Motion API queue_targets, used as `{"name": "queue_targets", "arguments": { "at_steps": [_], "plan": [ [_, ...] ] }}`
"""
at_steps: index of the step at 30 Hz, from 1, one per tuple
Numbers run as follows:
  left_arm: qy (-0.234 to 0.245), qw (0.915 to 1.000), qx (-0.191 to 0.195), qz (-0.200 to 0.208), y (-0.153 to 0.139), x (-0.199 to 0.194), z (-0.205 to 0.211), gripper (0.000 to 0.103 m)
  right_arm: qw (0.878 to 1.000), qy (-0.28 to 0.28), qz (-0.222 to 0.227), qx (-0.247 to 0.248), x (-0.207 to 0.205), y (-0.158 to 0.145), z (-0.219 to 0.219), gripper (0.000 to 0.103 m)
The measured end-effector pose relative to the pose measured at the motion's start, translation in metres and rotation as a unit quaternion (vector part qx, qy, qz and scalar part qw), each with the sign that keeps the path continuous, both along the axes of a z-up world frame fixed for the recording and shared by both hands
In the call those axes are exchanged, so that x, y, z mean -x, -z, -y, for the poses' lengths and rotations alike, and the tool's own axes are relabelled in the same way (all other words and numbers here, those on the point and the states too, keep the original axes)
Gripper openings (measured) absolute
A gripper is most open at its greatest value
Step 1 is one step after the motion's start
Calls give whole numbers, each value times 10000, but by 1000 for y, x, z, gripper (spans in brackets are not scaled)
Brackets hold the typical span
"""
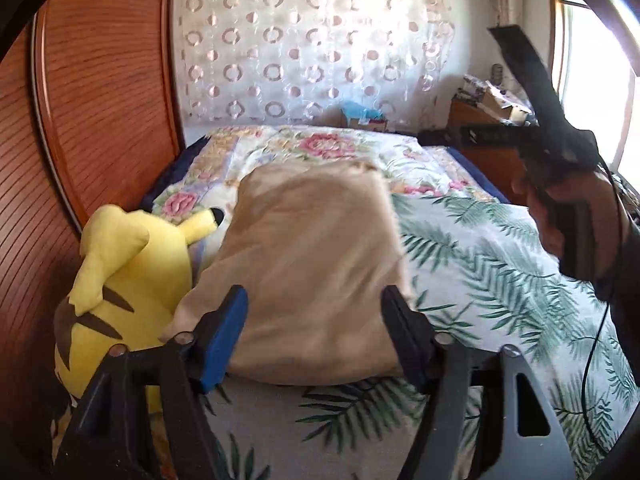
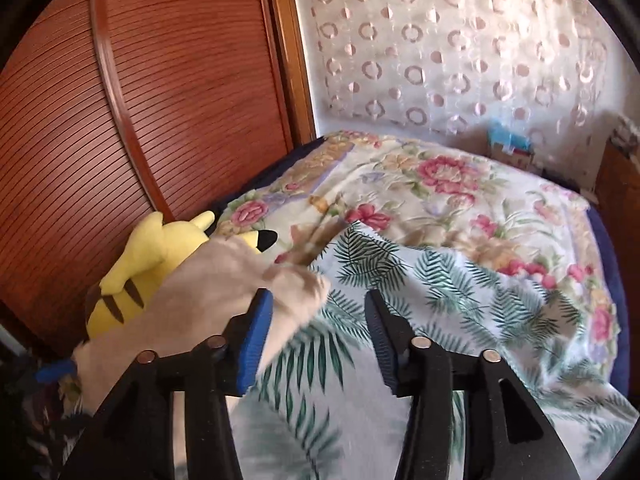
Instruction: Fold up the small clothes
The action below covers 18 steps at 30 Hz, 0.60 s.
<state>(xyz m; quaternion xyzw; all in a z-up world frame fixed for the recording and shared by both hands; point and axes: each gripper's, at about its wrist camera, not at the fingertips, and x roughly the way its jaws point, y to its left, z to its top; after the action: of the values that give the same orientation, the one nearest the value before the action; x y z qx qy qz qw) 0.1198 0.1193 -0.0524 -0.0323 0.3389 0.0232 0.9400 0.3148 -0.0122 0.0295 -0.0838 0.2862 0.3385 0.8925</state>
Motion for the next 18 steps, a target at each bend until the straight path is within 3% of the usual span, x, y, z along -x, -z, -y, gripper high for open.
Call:
{"name": "queue_targets", "arguments": {
  "at_steps": [7, 18],
  "plan": [
    [277, 9993, -84, 219, -18, 11, 35, 84, 9995, 216, 245, 2, 87, -10, 63, 68],
    [638, 9970, -78, 430, -40, 33, 87, 84, 9944, 950, 457, -77, 212, -13, 139, 69]
  ]
}}
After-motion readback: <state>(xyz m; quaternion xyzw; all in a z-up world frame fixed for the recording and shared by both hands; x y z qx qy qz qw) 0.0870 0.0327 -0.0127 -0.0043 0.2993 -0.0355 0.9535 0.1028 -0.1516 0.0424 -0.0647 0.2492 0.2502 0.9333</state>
